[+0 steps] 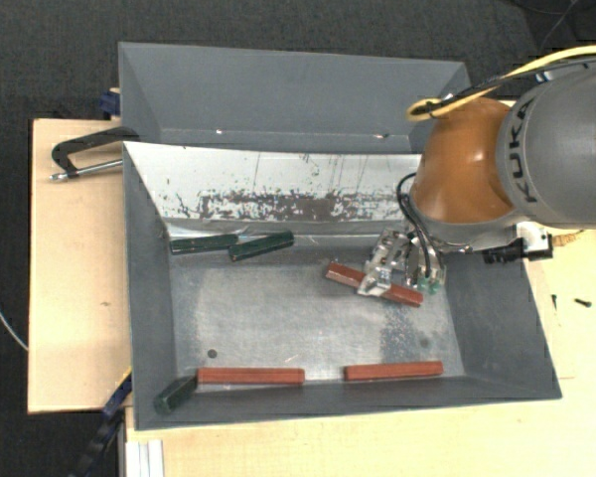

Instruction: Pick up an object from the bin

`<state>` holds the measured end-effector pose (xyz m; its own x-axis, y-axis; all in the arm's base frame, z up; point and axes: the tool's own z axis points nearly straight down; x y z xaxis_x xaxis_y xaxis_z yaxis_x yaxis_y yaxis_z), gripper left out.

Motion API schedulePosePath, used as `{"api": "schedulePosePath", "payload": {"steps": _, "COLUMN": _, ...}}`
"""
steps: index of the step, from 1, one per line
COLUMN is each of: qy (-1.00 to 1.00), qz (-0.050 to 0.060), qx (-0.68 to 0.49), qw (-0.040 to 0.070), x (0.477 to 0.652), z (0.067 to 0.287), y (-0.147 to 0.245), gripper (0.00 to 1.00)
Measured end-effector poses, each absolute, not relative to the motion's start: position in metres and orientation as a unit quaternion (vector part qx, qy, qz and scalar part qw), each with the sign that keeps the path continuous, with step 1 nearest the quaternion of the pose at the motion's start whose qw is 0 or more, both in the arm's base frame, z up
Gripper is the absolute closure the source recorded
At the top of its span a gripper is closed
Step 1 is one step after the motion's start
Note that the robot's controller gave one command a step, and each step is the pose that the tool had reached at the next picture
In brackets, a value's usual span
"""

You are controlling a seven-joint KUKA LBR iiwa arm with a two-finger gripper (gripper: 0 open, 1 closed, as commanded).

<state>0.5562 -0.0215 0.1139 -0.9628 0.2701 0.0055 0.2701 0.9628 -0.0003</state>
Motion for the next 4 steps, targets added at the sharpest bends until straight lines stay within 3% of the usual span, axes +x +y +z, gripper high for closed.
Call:
{"api": "schedulePosePath", "payload": {"steps": 1, "qy": -0.991, "qz": -0.001, "qx": -0.136, "qw": -0.002, "x": 0.558, "z": 0.137, "y": -0.021, "gripper": 1.00}}
{"api": "schedulePosePath", "payload": {"steps": 4, "qy": -0.991, "qz": -0.001, "qx": -0.136, "qw": -0.002, "x": 0.559, "z": 0.161, "y": -0.021, "gripper": 1.00}}
